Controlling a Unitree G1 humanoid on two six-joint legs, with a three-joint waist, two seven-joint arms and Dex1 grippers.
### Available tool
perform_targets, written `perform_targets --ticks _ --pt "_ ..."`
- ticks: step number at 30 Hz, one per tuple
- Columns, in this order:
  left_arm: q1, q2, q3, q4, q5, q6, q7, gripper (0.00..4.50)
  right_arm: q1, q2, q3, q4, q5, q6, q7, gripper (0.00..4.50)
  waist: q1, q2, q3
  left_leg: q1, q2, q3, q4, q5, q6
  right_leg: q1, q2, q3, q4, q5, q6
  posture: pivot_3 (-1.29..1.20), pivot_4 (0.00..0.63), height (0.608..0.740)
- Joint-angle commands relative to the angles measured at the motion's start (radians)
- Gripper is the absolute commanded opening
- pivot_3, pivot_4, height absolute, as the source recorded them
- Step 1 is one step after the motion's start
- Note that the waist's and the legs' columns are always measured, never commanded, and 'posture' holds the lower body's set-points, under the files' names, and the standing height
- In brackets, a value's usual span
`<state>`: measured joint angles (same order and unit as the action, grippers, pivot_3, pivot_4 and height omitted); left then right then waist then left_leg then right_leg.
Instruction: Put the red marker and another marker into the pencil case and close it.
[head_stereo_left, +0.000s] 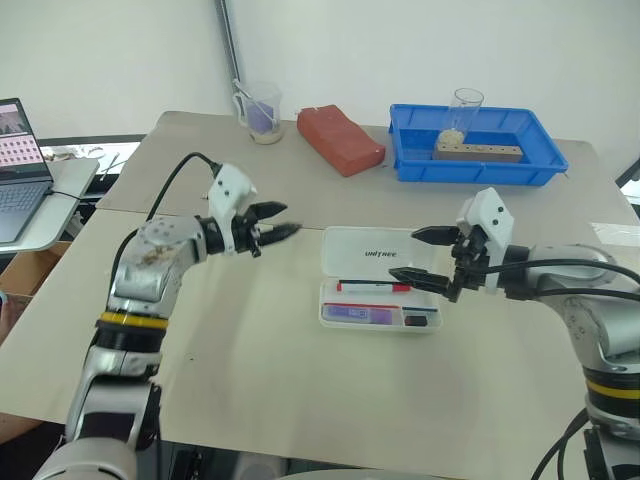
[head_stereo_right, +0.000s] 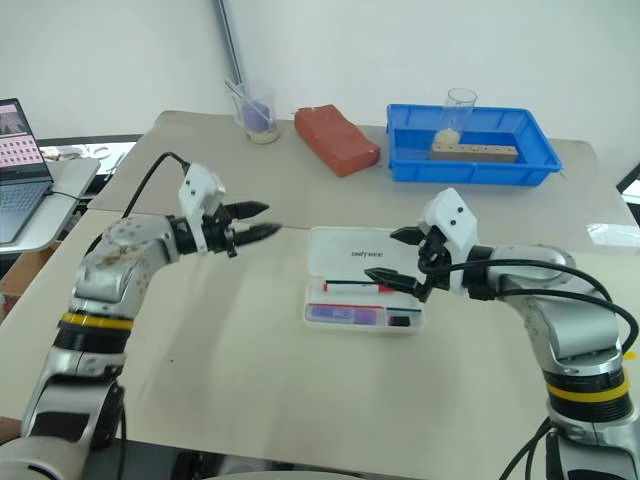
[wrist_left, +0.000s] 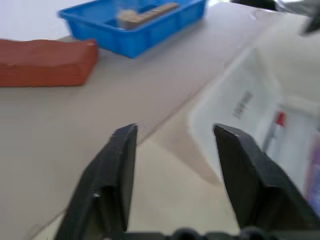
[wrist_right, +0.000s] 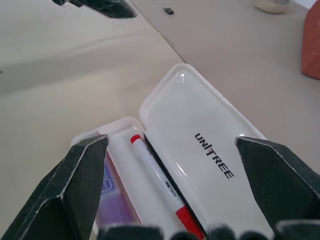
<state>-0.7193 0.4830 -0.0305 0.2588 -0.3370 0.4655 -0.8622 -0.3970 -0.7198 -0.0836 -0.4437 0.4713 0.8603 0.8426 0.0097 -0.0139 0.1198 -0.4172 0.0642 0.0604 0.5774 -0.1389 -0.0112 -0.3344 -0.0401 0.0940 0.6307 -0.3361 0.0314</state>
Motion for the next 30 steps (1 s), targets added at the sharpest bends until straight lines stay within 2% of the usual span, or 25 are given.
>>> perform_targets --ticks 1,2,3,8,12,17,20,26,30 --pt "-0.091 -0.062 0.006 0.169 0.034 -0.030 0.057 0.98 -0.063 0.007 -0.048 -0.089 0.054 0.048 -0.066 4.50 -0.001 0.001 -0.001 -0.002 0.000 0.000 0.000 0.000 0.000 0.000 0.000 0.001 0.000 0.000 0.000 0.00 0.150 0.740" --pt "-0.116 -0.079 0.000 0.218 0.049 -0.047 0.060 0.41 -0.075 0.008 -0.045 -0.105 0.063 0.061 -0.080 4.50 -0.001 0.001 -0.001 -0.003 -0.001 0.000 0.000 0.001 0.001 -0.001 0.001 0.001 0.000 0.000 0.000 0.00 0.150 0.740" --pt "-0.138 -0.094 -0.008 0.263 0.066 -0.065 0.060 0.06 -0.091 0.011 -0.045 -0.122 0.079 0.083 -0.096 4.50 -0.002 0.001 -0.001 -0.002 0.000 -0.001 0.000 0.001 0.001 -0.001 0.002 0.001 0.001 0.000 0.000 0.00 0.150 0.740" --pt "-0.215 -0.143 -0.041 0.414 0.114 -0.111 0.025 0.06 -0.160 0.019 -0.046 -0.169 0.150 0.164 -0.155 4.50 -0.011 0.001 -0.001 -0.003 0.001 -0.005 -0.003 0.001 0.001 -0.002 0.006 0.001 0.001 0.001 0.000 0.00 0.150 0.740" --pt "-0.254 -0.163 -0.083 0.488 0.144 -0.113 -0.069 0.06 -0.199 0.016 -0.047 -0.174 0.190 0.190 -0.177 4.50 -0.016 0.001 -0.001 -0.003 0.001 -0.005 -0.003 0.001 0.001 -0.002 0.006 0.001 0.001 0.001 -0.001 0.00 0.150 0.740" --pt "-0.262 -0.163 -0.108 0.505 0.159 -0.118 -0.173 0.06 -0.176 -0.006 -0.044 -0.152 0.182 0.150 -0.170 4.50 -0.019 0.001 -0.001 -0.003 0.001 -0.005 -0.003 0.001 0.001 -0.003 0.006 0.001 0.001 0.001 -0.001 0.00 0.150 0.740" --pt "-0.244 -0.153 -0.115 0.449 0.155 -0.116 -0.228 0.06 -0.164 -0.016 -0.057 -0.138 0.192 0.139 -0.159 4.50 -0.021 0.001 -0.001 -0.004 0.001 -0.005 -0.003 0.001 0.001 -0.003 0.006 0.001 0.001 0.001 -0.001 0.00 0.150 0.740" --pt "-0.154 -0.113 -0.124 0.190 0.098 -0.043 -0.346 0.06 -0.047 -0.099 -0.043 -0.133 0.165 0.060 -0.070 4.50 -0.022 0.002 -0.001 -0.004 0.001 -0.005 -0.003 0.001 0.001 -0.002 0.006 0.001 0.000 0.001 -0.001 0.00 0.150 0.740" --pt "-0.082 -0.070 -0.180 0.008 0.097 -0.007 -0.406 0.06 -0.013 -0.148 -0.057 -0.129 0.194 0.061 -0.023 4.50 -0.024 0.004 -0.002 -0.003 0.001 -0.005 -0.003 0.001 0.001 -0.002 0.006 0.001 0.001 0.001 -0.001 0.00 0.150 0.740"
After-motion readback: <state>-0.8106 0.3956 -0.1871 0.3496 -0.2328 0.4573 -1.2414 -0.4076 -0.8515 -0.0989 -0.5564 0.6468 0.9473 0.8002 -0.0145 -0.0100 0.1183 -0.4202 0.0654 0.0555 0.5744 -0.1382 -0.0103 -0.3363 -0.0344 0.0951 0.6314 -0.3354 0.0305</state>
